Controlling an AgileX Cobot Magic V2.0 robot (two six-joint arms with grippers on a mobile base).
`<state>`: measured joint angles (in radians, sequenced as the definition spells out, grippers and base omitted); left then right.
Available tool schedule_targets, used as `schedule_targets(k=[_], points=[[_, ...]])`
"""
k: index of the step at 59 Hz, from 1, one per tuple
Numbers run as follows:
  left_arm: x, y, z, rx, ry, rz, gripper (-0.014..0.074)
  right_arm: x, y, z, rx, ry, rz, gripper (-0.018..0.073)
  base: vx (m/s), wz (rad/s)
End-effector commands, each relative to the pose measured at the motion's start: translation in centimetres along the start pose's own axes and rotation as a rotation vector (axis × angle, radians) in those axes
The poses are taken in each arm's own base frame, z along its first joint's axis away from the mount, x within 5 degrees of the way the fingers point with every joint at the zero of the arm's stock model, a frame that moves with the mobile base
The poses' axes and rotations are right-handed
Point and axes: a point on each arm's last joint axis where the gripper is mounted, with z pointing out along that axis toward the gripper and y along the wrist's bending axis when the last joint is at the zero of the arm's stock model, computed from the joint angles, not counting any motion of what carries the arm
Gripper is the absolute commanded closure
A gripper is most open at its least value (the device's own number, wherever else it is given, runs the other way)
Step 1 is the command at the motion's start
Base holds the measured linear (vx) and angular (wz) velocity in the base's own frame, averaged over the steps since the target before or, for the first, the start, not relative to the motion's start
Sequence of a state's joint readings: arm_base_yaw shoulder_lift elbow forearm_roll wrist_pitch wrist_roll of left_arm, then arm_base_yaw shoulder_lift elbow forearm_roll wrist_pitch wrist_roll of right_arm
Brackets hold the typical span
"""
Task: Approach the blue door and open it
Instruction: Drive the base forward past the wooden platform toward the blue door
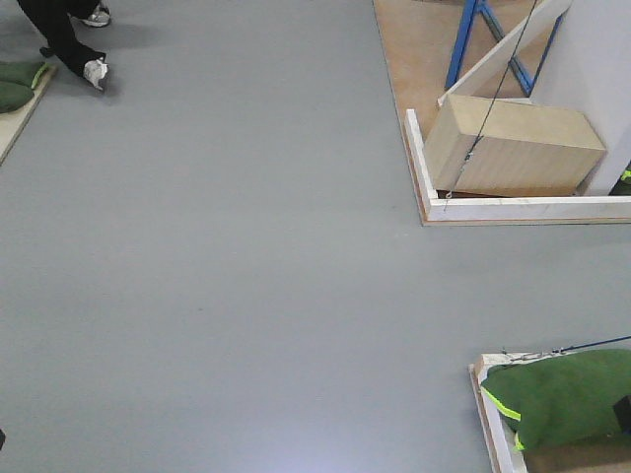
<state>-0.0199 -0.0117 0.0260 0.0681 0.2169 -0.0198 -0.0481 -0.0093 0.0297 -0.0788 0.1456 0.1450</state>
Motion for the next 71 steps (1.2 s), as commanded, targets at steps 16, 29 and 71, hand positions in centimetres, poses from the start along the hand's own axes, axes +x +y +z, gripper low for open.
schedule_targets(k=[16, 29, 71], points=[[-1.59, 0.03, -0.39, -0.001, -0.12, -0.01, 0.0524, -0.77, 0.1, -0.16, -0.012, -0.099, -0.004, 0.0548, 0.02, 0.01], [-1.3, 0.03, -0.32, 0.0, -0.105, -0.01, 0.0524, -0.78, 0.1, -0.17, -0.012, -0.1, -0.004, 0.0548, 0.07, 0.02], [-1.33, 0.03, -0.35, -0.001, -0.11, -0.01, 0.0524, -0.8, 0.03, -0.19, 0.001, -0.104, -0.004, 0.0548, 0.18, -0.01]])
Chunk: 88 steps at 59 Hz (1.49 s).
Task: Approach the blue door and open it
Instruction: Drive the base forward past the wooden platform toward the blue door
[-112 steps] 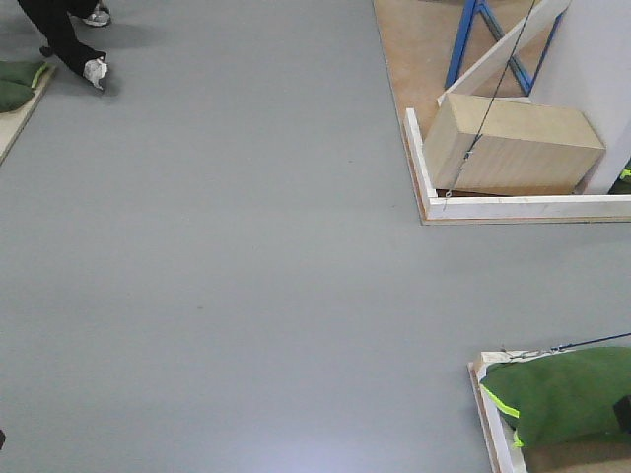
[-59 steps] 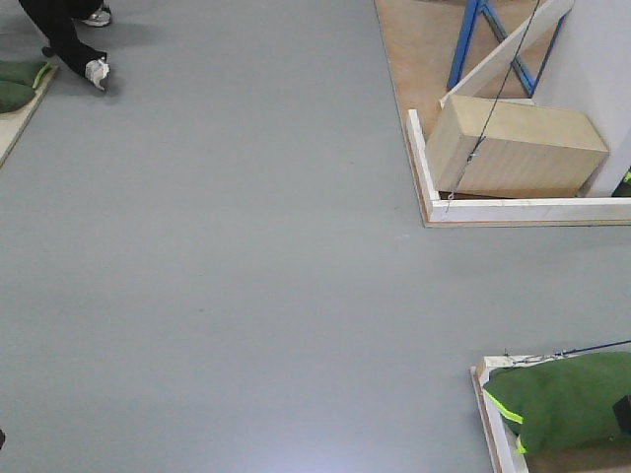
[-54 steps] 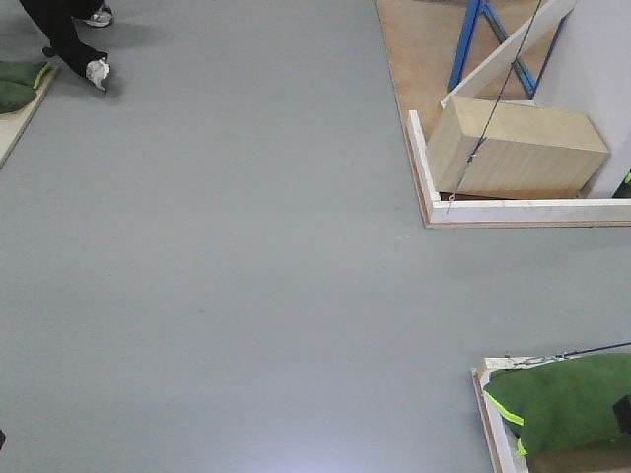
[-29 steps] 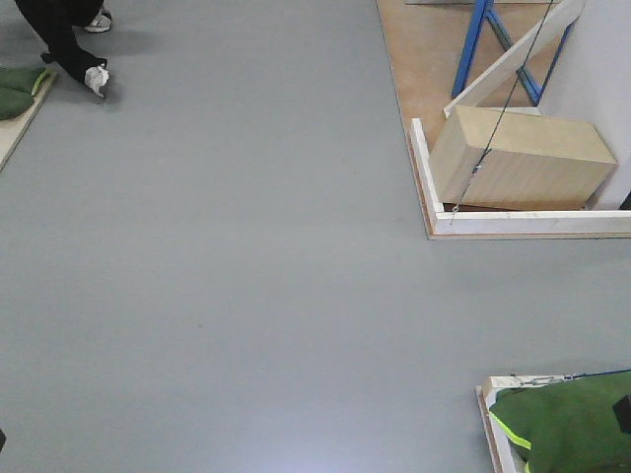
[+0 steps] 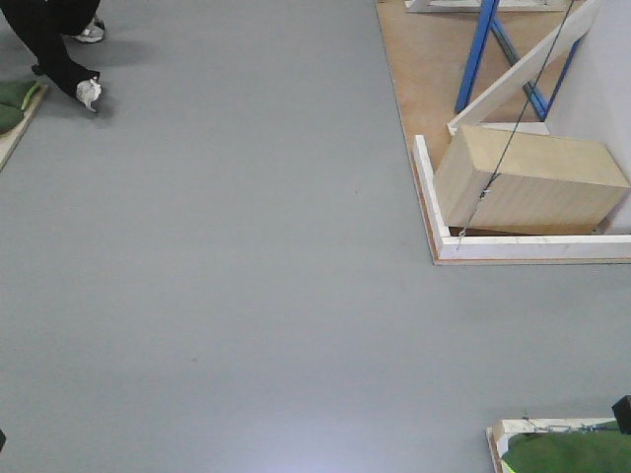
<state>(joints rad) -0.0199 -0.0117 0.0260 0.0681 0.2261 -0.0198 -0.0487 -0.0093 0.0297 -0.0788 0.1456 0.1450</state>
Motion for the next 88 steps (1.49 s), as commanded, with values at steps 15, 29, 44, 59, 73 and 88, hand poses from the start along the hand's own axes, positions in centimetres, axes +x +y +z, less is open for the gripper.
schedule_targets(k=[15, 29, 44, 59, 73, 88], points=[[-1.41, 0.02, -0.36, 0.0, -0.119, -0.01, 0.0524, -0.8, 0.06, -0.19, -0.004, -0.103, -0.004, 0.0548, 0.27, 0.12], [-1.41, 0.02, -0.36, 0.0, -0.119, -0.01, 0.0524, -0.79, 0.05, -0.18, -0.002, -0.103, -0.004, 0.0548, 0.32, 0.07], [-1.41, 0.02, -0.36, 0.0, -0.119, -0.01, 0.0524, -0.79, 0.05, -0.18, -0.002, -0.103, -0.004, 0.0548, 0.36, -0.05], [-1.39, 0.02, -0.34, 0.0, -0.116, -0.01, 0.0524, -0.79, 0.04, -0.18, 0.0, -0.102, -0.004, 0.0548, 0.39, -0.1], [-1.39, 0.02, -0.33, 0.0, -0.115, -0.01, 0.0524, -0.79, 0.04, -0.18, 0.0, -0.102, -0.004, 0.0548, 0.42, -0.13], [-1.39, 0.02, -0.32, 0.0, -0.114, -0.01, 0.0524, -0.79, 0.04, -0.18, 0.0, -0.102, -0.004, 0.0548, 0.43, -0.12]])
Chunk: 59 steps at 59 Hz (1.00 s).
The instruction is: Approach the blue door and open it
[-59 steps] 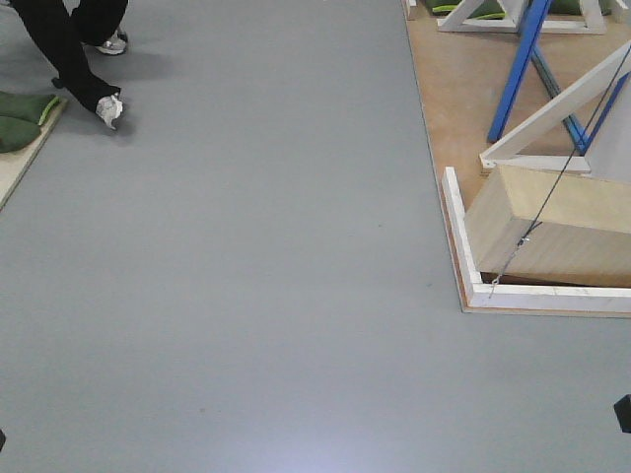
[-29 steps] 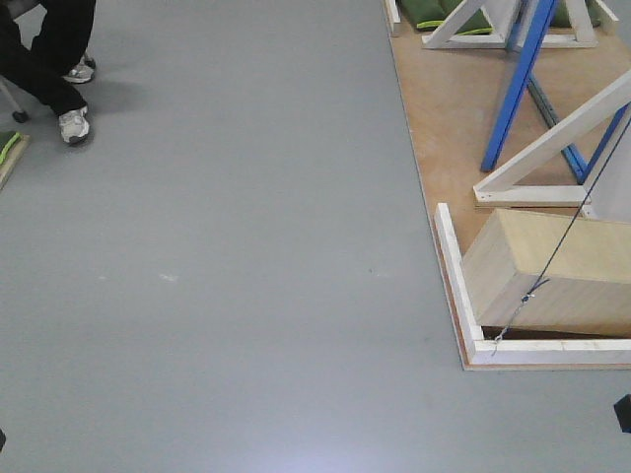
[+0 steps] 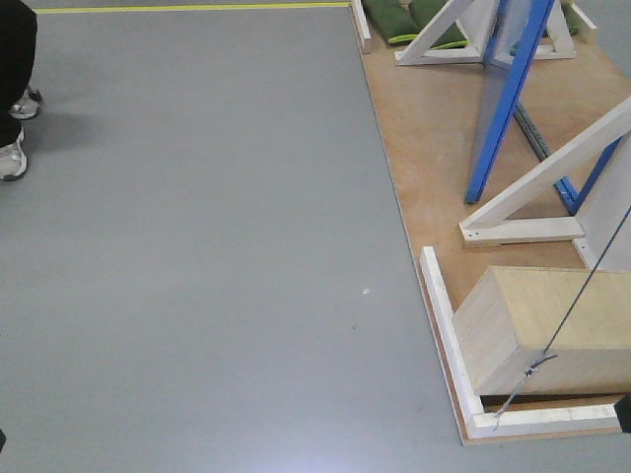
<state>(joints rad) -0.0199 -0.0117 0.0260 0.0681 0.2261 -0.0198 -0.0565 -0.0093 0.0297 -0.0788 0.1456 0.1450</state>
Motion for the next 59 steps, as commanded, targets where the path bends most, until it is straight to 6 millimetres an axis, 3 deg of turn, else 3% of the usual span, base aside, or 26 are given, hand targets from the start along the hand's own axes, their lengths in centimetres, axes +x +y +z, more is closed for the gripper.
schedule_targets(k=[1, 59], points=[[-1.38, 0.02, -0.31, 0.0, -0.113, -0.01, 0.0524, -0.79, 0.08, -0.18, -0.008, -0.101, -0.004, 0.0548, 0.43, -0.09], [-1.7, 0.04, -0.4, 0.0, -0.126, -0.01, 0.0524, -0.78, 0.08, -0.16, -0.008, -0.1, -0.004, 0.0548, 0.45, -0.02]])
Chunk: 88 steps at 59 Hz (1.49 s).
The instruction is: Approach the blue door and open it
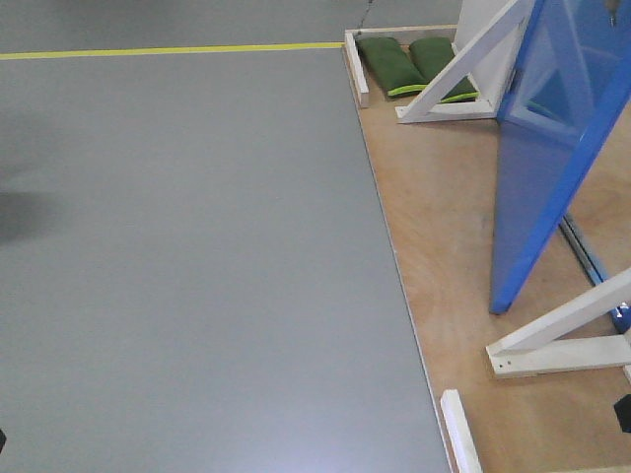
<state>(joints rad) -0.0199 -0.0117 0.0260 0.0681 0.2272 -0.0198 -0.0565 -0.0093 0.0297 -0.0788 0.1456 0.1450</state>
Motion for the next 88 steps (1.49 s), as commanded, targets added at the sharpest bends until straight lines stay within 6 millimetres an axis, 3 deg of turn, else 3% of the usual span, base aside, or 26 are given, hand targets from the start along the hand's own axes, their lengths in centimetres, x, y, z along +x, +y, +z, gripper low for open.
schedule_targets(k=[1, 88], points=[[-1.71, 0.04, -0.4, 0.0, -0.127, -0.01, 0.0524, -0.78, 0.08, -0.16, -0.008, -0.1, -0.004, 0.0548, 0.4, 0.03], [-1.68, 0.04, -0.4, 0.0, -0.124, -0.01, 0.0524, -0.77, 0.08, -0.16, -0.007, -0.099, -0.004, 0.0548, 0.28, 0.04]])
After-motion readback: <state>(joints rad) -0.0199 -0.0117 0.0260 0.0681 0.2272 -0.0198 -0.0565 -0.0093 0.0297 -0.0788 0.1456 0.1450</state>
